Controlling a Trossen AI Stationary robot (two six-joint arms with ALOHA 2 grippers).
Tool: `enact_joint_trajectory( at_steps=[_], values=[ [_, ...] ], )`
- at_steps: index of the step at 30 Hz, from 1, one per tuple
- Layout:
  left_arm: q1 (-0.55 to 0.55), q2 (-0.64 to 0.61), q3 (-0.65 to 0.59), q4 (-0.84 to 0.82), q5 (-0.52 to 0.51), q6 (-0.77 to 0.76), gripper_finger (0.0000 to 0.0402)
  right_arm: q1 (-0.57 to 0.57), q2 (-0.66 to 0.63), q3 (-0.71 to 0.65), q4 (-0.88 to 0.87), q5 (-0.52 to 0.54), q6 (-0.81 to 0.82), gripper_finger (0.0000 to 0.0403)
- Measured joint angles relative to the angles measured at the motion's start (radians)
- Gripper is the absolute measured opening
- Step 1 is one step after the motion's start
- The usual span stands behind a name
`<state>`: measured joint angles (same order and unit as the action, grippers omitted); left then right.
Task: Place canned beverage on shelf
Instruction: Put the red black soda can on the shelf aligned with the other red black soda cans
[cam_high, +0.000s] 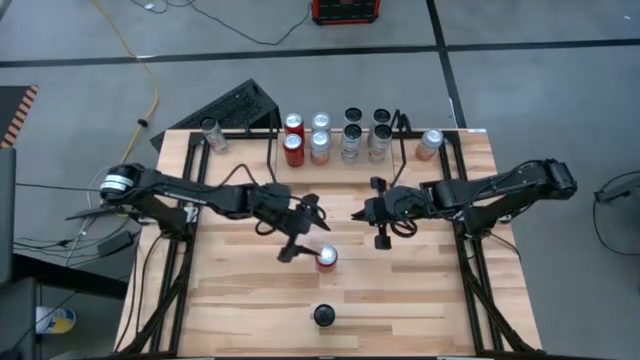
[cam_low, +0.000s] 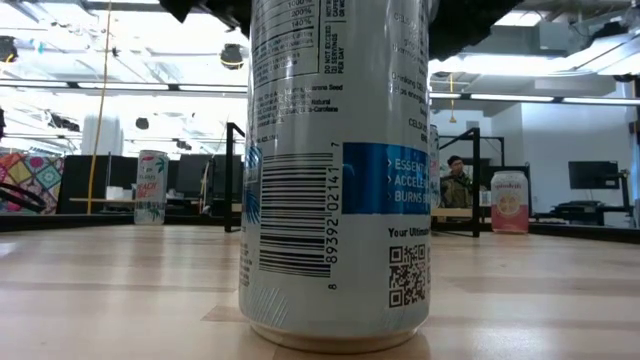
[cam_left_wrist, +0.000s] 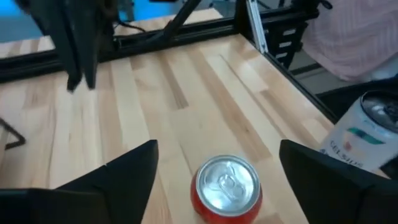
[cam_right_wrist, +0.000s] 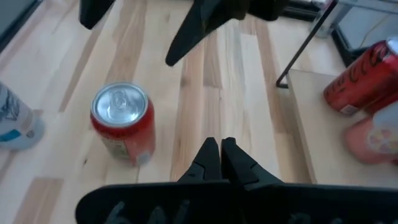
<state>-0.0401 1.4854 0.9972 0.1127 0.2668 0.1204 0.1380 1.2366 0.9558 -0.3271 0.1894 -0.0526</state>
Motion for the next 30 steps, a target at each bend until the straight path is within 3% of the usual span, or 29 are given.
enact_joint_trajectory(
  at_steps=[11, 30],
  values=[
    [-0.027, 0.176, 0.052, 0.028, 0.042, 0.025, 0.0339, 0.013, 0.006, 0.0, -0.013, -0.004, -0.004, 0.0],
    [-0.029, 0.22, 0.046, 0.014, 0.043, 0.136, 0.0339, -0.003, 0.006, 0.0, 0.014, -0.008, -0.025, 0.0]
  ],
)
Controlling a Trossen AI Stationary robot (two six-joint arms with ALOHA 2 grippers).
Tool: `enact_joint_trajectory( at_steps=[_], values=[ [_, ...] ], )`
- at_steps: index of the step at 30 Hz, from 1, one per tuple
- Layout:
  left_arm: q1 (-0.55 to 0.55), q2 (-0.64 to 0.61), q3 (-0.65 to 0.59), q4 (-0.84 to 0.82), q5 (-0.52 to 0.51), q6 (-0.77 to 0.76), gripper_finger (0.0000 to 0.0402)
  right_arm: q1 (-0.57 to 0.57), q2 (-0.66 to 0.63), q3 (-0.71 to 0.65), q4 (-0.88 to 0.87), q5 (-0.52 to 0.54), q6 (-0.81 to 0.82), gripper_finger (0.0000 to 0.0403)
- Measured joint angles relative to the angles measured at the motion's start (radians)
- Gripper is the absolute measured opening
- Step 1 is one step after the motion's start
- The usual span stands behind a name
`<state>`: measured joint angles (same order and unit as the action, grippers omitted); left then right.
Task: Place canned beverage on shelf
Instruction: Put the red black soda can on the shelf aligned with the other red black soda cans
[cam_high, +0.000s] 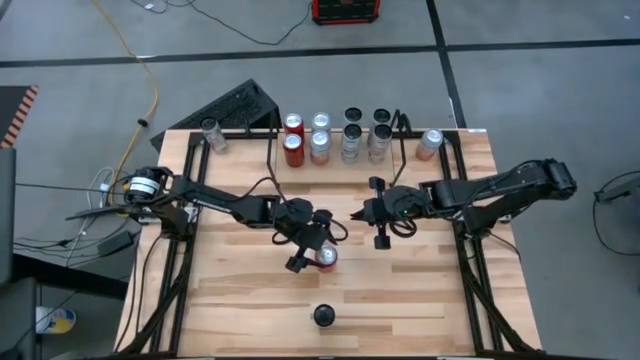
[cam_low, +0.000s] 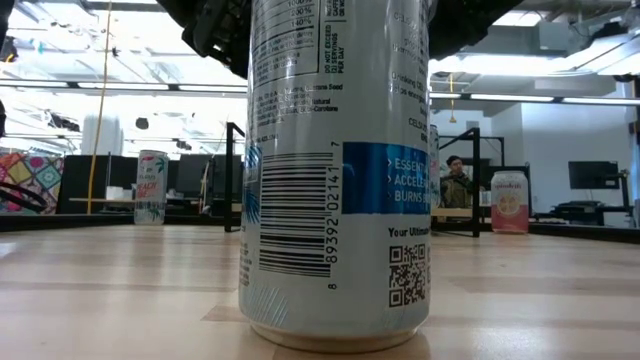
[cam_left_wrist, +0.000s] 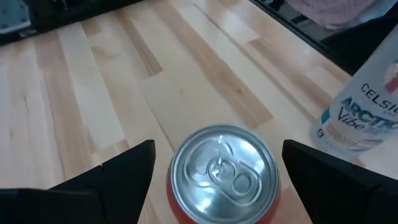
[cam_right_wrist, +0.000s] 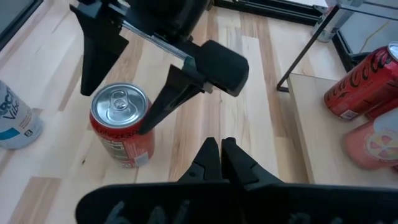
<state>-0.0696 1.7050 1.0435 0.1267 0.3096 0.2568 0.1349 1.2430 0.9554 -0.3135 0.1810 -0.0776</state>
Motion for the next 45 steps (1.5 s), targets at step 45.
enact_joint_trajectory(
  at_steps=[45],
  values=[
    [0.052, -0.073, 0.048, -0.089, -0.043, -0.025, 0.0281, 0.0, 0.0, 0.0, 0.004, 0.0, 0.025, 0.0]
  ],
)
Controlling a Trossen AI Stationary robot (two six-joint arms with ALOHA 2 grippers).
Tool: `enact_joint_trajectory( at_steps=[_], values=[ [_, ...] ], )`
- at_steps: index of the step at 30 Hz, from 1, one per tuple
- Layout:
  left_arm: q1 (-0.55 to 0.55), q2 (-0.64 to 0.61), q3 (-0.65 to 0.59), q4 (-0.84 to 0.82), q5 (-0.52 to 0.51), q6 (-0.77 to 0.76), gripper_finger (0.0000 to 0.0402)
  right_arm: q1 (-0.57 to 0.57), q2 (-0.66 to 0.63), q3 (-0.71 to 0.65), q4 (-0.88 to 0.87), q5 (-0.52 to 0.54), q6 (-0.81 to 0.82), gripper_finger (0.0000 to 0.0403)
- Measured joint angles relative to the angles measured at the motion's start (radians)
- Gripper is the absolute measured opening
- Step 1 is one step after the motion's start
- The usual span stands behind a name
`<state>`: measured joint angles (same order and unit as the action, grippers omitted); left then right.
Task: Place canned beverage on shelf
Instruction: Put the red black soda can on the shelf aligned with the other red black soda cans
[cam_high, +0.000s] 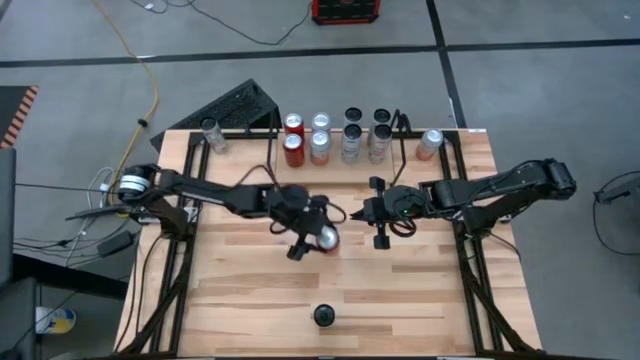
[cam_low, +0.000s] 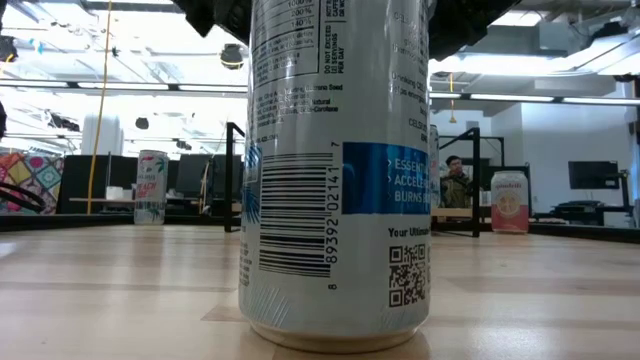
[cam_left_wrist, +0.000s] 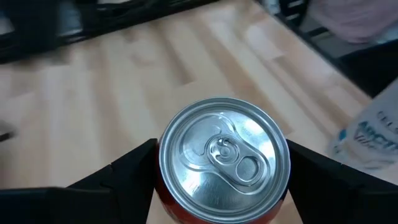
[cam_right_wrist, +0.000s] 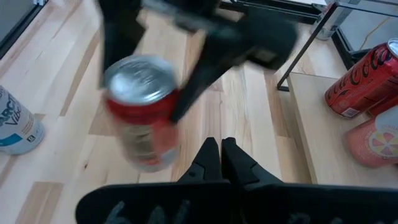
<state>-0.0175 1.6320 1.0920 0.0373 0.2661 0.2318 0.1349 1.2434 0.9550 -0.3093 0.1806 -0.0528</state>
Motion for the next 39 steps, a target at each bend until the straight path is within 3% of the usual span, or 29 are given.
enact_joint_trajectory(
  at_steps=[9, 21, 39],
  values=[
    [0.144, -0.156, -0.002, -0.18, -0.203, 0.009, 0.0281, 0.0, 0.0, 0.0, 0.003, 0.0, -0.008, 0.0],
    [0.383, -0.133, -0.002, -0.208, -0.217, 0.002, 0.0281, 0.0, 0.0, 0.0, 0.006, 0.0, -0.007, 0.0],
    [0.417, -0.025, -0.002, -0.086, -0.226, -0.015, 0.0281, -0.005, 0.0, 0.0, -0.001, 0.001, -0.008, 0.0]
  ],
)
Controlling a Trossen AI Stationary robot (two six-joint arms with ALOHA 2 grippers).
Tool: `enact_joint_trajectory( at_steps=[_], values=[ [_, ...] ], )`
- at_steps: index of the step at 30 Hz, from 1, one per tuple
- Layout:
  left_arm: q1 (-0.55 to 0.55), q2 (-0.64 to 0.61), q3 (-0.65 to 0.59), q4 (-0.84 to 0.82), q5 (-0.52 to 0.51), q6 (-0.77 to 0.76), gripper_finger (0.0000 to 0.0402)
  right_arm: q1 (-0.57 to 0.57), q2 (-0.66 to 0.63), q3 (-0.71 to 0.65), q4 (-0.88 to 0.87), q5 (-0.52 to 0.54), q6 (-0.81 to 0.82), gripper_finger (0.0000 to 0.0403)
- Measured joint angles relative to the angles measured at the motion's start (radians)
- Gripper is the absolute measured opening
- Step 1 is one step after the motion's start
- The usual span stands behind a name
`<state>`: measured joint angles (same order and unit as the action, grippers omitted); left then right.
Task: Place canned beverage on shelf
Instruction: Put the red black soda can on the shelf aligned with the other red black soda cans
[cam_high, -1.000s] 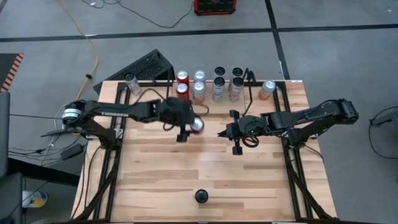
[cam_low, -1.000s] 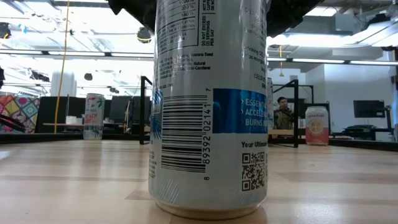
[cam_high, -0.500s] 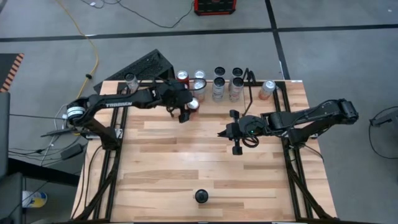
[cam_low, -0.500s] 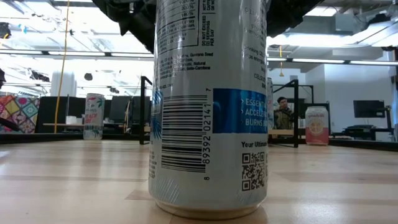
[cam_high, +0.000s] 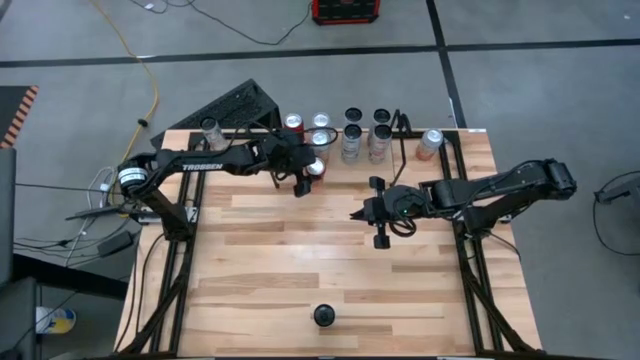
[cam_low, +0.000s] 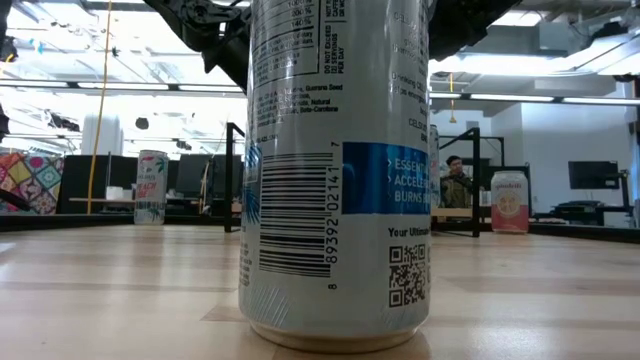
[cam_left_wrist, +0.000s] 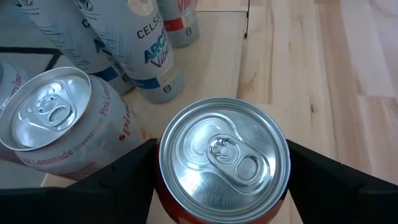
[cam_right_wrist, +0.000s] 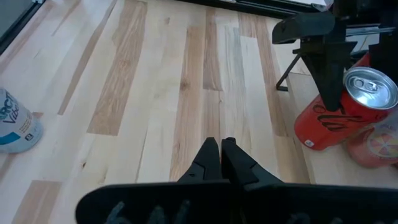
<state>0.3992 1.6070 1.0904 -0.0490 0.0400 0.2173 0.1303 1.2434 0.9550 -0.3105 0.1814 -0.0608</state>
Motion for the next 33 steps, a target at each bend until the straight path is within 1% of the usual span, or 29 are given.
enact_joint_trajectory(
  at_steps=[2, 5, 7, 9, 11, 21, 27, 30, 33],
  values=[
    [0.0, 0.0, 0.0, -0.001, -0.001, -0.004, 0.0291, -0.001, 0.0, 0.0, 0.0, 0.0, -0.002, 0.0],
    [0.0, 0.0, 0.0, -0.005, -0.012, -0.002, 0.0332, -0.001, 0.0, 0.0, 0.0, 0.0, -0.011, 0.0],
    [0.0, 0.0, 0.0, -0.004, -0.051, -0.002, 0.0353, -0.001, 0.0, 0.0, 0.001, 0.0, -0.014, 0.0],
    [0.0, 0.0, 0.0, -0.003, -0.083, 0.003, 0.0362, -0.001, 0.0, 0.0, 0.003, 0.0, -0.015, 0.0],
    [0.0, 0.0, 0.0, -0.002, -0.097, 0.014, 0.0365, -0.001, 0.0, 0.0, 0.004, 0.0, -0.015, 0.0],
    [-0.003, -0.006, 0.0, 0.002, -0.098, 0.017, 0.0364, -0.001, 0.0, 0.0, 0.004, 0.0, -0.011, 0.0],
    [-0.006, -0.041, 0.0, 0.007, -0.105, 0.026, 0.0365, -0.002, 0.0, 0.0, 0.006, 0.0, -0.014, 0.0],
    [-0.007, -0.071, 0.0, 0.001, -0.105, 0.033, 0.0365, -0.013, 0.0, 0.0, 0.014, 0.008, 0.029, 0.0],
    [-0.014, -0.118, 0.0, -0.015, -0.105, 0.032, 0.0365, -0.051, 0.024, 0.001, 0.065, 0.044, 0.107, 0.0]
  ],
)
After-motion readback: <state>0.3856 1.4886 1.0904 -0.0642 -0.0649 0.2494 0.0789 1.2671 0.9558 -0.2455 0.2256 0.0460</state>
